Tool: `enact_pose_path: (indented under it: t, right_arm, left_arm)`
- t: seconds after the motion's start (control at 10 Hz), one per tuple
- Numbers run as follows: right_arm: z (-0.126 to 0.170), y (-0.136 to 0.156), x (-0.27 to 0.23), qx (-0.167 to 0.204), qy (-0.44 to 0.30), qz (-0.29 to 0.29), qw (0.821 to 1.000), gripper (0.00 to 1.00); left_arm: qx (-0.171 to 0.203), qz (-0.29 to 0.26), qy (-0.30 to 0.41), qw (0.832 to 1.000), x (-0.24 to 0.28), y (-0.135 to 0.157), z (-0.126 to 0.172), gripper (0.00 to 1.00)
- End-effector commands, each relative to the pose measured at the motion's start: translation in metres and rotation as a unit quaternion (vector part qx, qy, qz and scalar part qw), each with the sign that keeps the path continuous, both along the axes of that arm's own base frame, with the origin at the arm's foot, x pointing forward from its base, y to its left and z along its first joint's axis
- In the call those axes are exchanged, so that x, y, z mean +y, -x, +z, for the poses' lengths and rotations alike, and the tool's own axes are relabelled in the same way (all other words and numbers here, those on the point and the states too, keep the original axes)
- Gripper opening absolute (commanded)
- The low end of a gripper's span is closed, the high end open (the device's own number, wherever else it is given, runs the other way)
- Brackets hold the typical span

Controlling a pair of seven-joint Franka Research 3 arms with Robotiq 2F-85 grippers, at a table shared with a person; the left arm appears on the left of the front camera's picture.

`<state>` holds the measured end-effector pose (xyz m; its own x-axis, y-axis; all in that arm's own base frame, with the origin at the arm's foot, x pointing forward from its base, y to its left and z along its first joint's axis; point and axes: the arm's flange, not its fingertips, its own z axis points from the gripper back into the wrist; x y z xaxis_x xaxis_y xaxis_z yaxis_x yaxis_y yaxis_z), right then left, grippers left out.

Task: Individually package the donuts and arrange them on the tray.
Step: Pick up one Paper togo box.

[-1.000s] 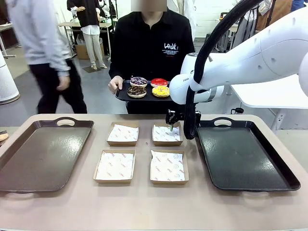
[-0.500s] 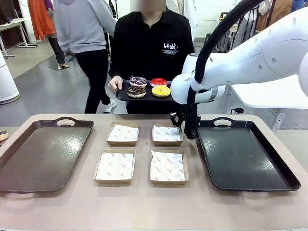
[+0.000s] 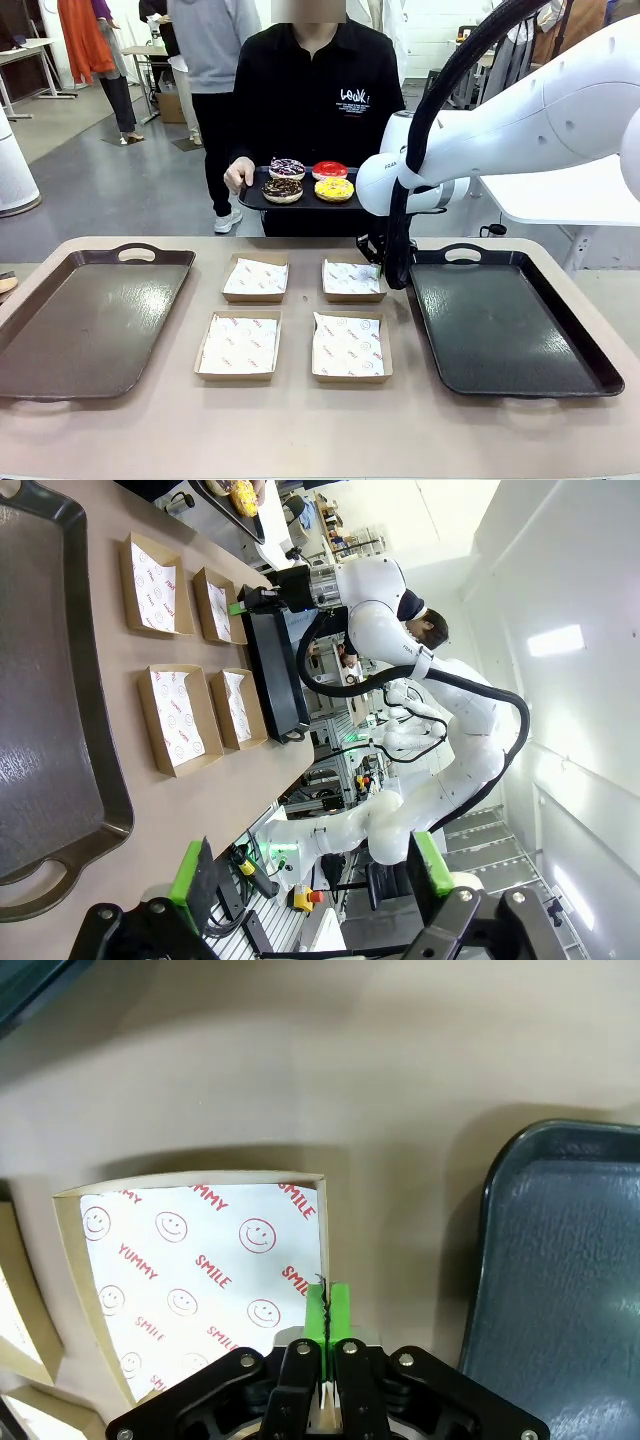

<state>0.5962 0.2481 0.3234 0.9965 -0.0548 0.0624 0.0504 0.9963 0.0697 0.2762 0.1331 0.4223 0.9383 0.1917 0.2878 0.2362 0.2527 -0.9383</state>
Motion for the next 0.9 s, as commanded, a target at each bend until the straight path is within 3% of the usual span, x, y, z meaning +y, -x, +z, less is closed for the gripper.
enact_pose_path:
  t: [0.0,0.3,0.8]
  right_arm:
    - [0.002,0.001,0.002,0.002,0.023,-0.046,0.999,0.00]
    - [0.032,0.014,0.006,0.018,0.020,-0.042,0.999,0.00]
    - [0.124,0.027,0.012,-0.010,0.037,0.024,0.999,0.00]
  left_arm:
    - [-0.012,0.002,0.008,1.000,0.002,0.000,0.001,1.00]
    - [-0.012,0.002,0.008,1.000,0.002,0.000,0.001,1.00]
    - [-0.012,0.002,0.008,1.000,0.002,0.000,0.001,1.00]
